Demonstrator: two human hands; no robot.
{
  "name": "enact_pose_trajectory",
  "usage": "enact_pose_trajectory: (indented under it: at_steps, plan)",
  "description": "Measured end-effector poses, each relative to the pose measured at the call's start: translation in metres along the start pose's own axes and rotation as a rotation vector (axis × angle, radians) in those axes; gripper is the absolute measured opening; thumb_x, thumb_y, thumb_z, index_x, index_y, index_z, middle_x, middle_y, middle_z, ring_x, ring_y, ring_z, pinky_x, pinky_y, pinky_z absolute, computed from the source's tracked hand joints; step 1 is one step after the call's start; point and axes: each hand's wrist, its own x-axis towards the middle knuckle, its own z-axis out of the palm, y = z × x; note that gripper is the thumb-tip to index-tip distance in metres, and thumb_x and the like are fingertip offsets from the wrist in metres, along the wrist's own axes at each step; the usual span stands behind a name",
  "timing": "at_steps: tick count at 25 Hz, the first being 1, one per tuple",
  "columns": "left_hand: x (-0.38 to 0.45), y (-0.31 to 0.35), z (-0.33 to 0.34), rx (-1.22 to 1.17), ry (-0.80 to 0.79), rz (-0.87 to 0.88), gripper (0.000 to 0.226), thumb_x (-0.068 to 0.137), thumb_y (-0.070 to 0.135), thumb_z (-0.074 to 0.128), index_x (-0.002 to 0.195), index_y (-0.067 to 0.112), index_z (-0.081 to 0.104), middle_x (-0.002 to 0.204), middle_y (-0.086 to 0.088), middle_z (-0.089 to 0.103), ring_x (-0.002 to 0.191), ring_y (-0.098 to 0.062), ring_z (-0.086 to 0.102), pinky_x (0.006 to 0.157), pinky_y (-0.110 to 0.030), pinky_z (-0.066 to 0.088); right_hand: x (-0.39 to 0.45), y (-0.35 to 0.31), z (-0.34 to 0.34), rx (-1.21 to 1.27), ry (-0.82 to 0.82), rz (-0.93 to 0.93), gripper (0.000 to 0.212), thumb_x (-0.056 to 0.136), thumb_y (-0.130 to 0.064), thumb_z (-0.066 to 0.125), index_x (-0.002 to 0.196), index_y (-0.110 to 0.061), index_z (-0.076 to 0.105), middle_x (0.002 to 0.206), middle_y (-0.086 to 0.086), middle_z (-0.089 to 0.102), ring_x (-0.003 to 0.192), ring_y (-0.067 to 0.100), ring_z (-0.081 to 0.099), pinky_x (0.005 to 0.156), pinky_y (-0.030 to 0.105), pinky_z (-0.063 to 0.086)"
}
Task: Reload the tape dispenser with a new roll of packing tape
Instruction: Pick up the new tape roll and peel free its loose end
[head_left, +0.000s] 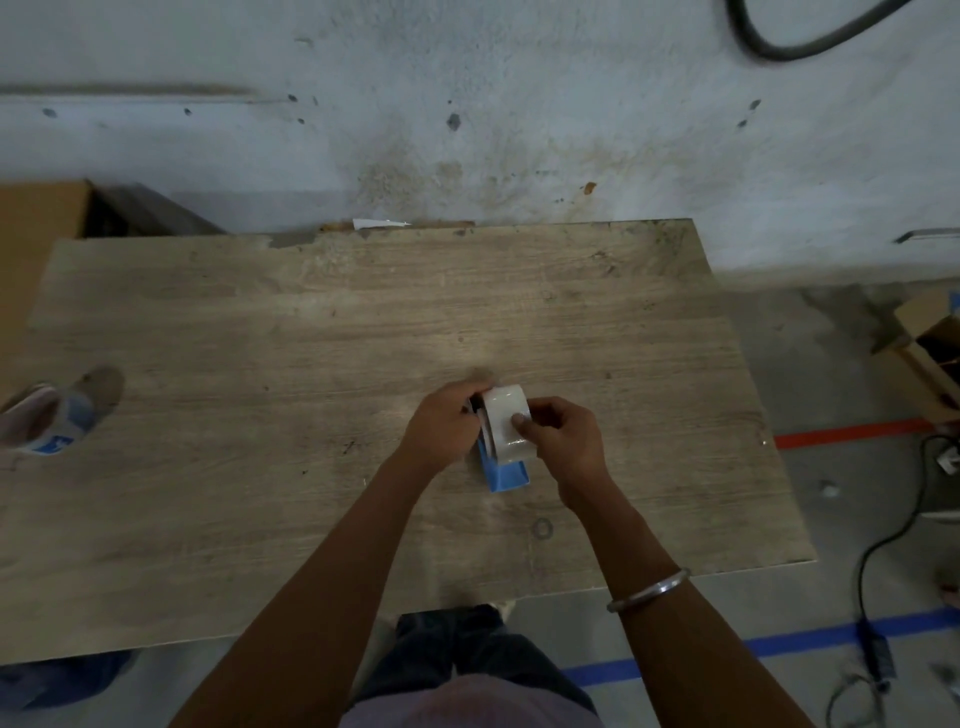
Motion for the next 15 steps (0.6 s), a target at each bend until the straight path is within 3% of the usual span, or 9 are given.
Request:
enact_pose_trajectory:
  at_steps: [2,5,8,11,15]
  plan:
    - [0.002,-0.007,0.002,-0.024,-0.065,0.011,0.055,0.088,0.000,0.051,0.137,0.023,0.053,0.126,0.006,0.060,0.101,-0.007,0.058,0.076,-0.006,0.039,0.002,-0.003,-0.003,-0.052,0.004,-0.001,0.016,0.086,-0.016,0.072,0.101,-0.014,0.068,0.093,-0.002,0.071,0.084,0.008,0.067,0.065,0.016,0.049]
    - [0.004,-0.005,0.003,-0.080,-0.059,-0.012,0.057,0.085,-0.003,0.052,0.136,0.024,0.054,0.121,0.006,0.061,0.098,-0.007,0.059,0.075,-0.011,0.045,0.007,-0.005,-0.012,-0.112,-0.035,0.020,0.017,0.089,-0.017,0.069,0.104,-0.012,0.062,0.097,0.001,0.068,0.087,0.008,0.064,0.065,0.019,0.047]
    - [0.004,-0.007,0.004,-0.106,-0.047,-0.037,0.050,0.087,0.000,0.051,0.130,0.024,0.059,0.121,0.002,0.066,0.102,-0.011,0.061,0.084,-0.021,0.049,0.009,-0.004,-0.018,-0.142,-0.016,0.005,0.019,0.089,-0.017,0.068,0.106,-0.011,0.062,0.099,0.002,0.068,0.090,0.014,0.065,0.069,0.022,0.049]
    - [-0.003,-0.002,0.003,-0.075,0.073,-0.016,0.035,0.092,0.007,0.051,0.121,0.022,0.065,0.113,0.001,0.068,0.096,-0.012,0.063,0.083,-0.026,0.051,0.007,-0.010,-0.025,-0.101,0.045,-0.044,0.021,0.089,-0.016,0.069,0.109,-0.013,0.063,0.099,-0.001,0.069,0.092,0.012,0.066,0.069,0.019,0.049]
    - [-0.012,0.030,-0.007,-0.179,0.226,0.135,0.026,0.092,0.033,0.064,0.115,0.022,0.068,0.102,0.008,0.070,0.087,-0.001,0.065,0.077,-0.018,0.051,0.005,-0.028,-0.027,-0.066,0.031,-0.177,0.016,0.087,-0.013,0.071,0.101,-0.014,0.065,0.094,-0.002,0.071,0.084,0.008,0.069,0.067,0.019,0.053]
